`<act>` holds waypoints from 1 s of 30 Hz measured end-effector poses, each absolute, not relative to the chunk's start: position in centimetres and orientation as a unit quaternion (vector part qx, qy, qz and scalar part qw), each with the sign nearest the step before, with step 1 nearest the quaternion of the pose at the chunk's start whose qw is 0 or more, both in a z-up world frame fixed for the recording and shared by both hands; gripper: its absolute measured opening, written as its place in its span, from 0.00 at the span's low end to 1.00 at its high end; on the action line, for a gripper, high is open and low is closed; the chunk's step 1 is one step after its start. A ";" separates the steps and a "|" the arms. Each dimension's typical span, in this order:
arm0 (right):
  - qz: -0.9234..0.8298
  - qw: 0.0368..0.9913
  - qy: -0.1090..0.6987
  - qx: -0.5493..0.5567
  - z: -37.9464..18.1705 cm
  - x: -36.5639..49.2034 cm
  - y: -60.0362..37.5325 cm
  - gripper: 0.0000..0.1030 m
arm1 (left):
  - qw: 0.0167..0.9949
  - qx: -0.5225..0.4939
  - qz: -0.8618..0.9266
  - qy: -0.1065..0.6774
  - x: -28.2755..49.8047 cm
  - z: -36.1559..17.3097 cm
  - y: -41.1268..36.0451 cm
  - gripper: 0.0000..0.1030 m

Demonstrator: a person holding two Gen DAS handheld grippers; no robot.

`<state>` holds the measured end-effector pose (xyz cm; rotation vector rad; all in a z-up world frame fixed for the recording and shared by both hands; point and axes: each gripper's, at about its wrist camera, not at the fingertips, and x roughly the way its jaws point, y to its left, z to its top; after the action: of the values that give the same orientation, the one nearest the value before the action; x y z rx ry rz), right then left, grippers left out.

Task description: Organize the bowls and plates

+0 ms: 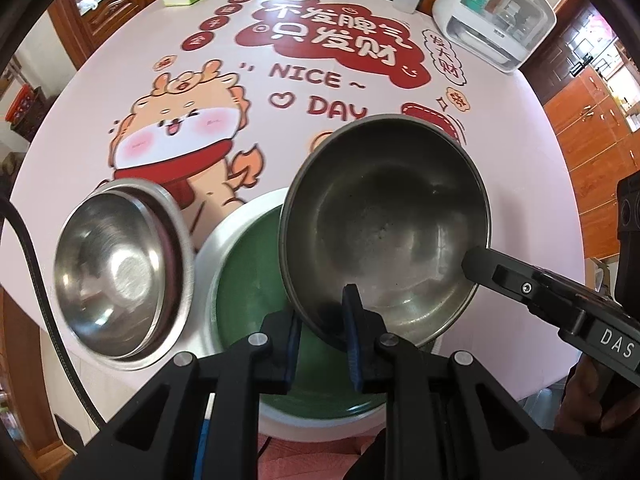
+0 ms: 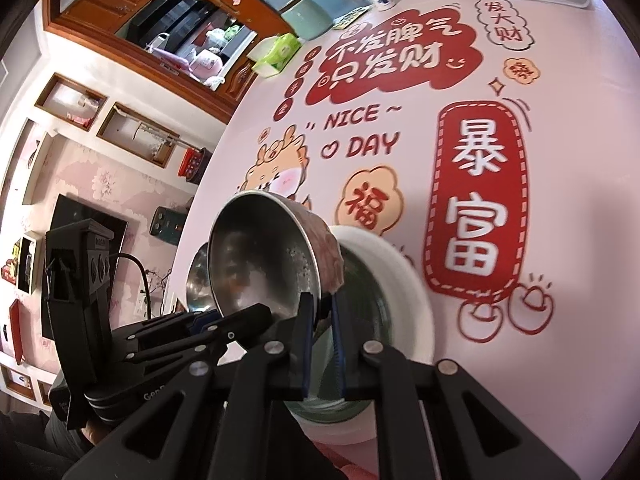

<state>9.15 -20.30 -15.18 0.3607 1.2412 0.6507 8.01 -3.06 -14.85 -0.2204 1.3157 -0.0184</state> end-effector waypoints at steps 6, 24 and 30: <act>0.311 0.745 0.570 0.154 -15.0 8.3 -17.5 0.09 | 0.787 -0.109 0.005 0.607 6.6 -14.6 -0.5 0.17; 0.320 0.738 0.575 0.148 -15.1 6.3 -9.0 0.11 | 0.785 -0.112 0.016 0.609 4.1 -14.2 8.0 0.17; 0.311 0.744 0.570 0.157 -15.1 6.0 -7.2 0.11 | 0.787 -0.101 0.005 0.609 4.2 -14.1 9.9 0.17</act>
<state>6.05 -7.24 -15.10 0.3447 1.2484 0.6815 4.24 9.92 -14.10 -0.2185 1.3126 0.0112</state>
